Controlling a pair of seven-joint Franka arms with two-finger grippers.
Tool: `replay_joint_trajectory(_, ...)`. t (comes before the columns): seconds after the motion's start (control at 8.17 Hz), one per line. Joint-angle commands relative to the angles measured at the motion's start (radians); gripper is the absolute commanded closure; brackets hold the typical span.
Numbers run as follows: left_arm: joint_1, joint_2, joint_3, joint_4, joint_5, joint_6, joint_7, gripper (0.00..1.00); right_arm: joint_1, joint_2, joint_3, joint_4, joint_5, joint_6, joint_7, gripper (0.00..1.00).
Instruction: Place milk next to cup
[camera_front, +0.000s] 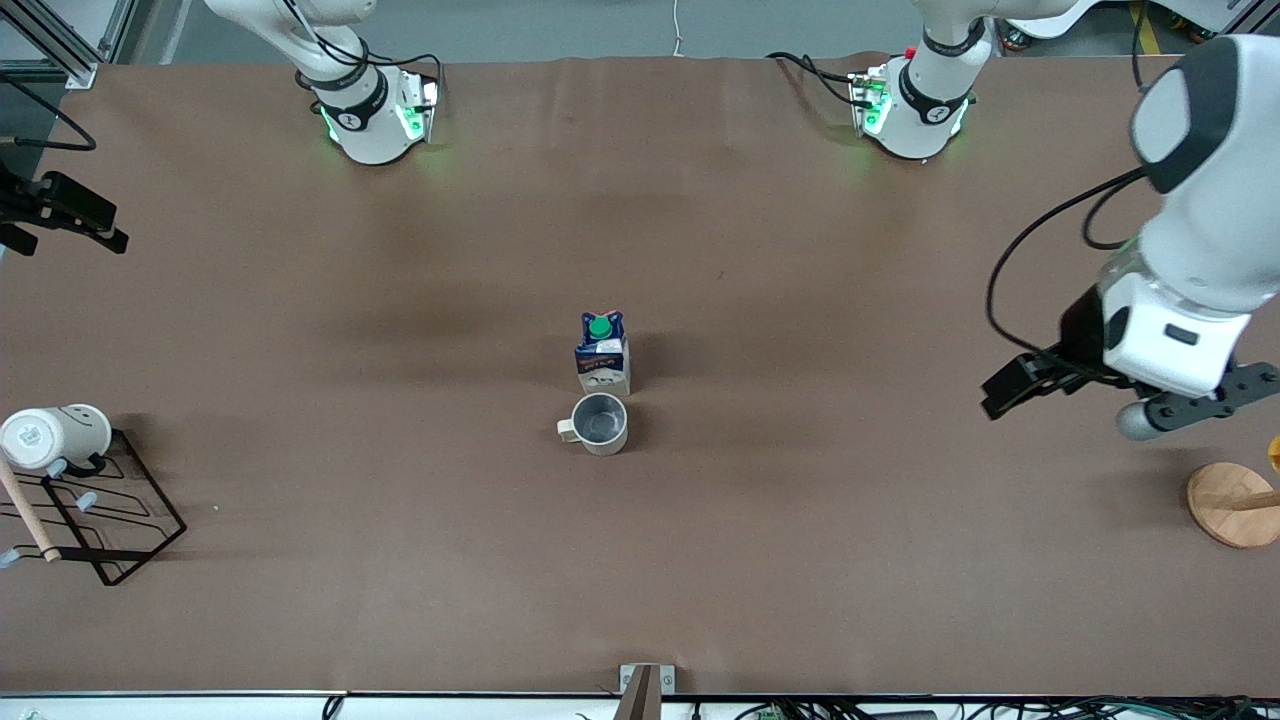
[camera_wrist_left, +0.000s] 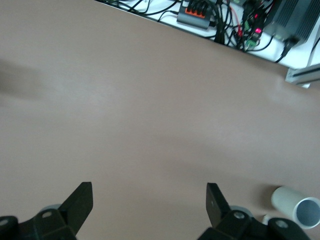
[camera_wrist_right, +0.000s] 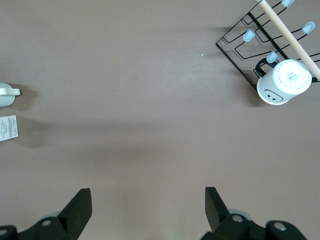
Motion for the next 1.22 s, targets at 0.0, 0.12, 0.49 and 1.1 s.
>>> replay_joint_trajectory(0.0, 0.042, -0.137, -0.009, -0.132, 0.017, -0.021, 0.168, 0.00, 0.004, -0.001, 0.001, 0.001, -0.017, -0.007, 0.017, 0.00)
replay_joint_trajectory(0.12, 0.039, -0.202, -0.003, -0.210, 0.017, -0.021, 0.183, 0.00, 0.004, -0.001, 0.001, -0.001, -0.017, -0.006, 0.017, 0.00)
replay_joint_trajectory(0.49, -0.002, -0.306, 0.060, -0.305, 0.014, -0.020, 0.239, 0.00, 0.019, -0.003, 0.000, -0.005, -0.023, -0.001, 0.017, 0.00)
replay_joint_trajectory(1.1, -0.007, -0.294, 0.094, -0.243, 0.013, -0.167, 0.382, 0.00, 0.020, -0.003, 0.000, -0.011, -0.023, 0.000, 0.017, 0.00)
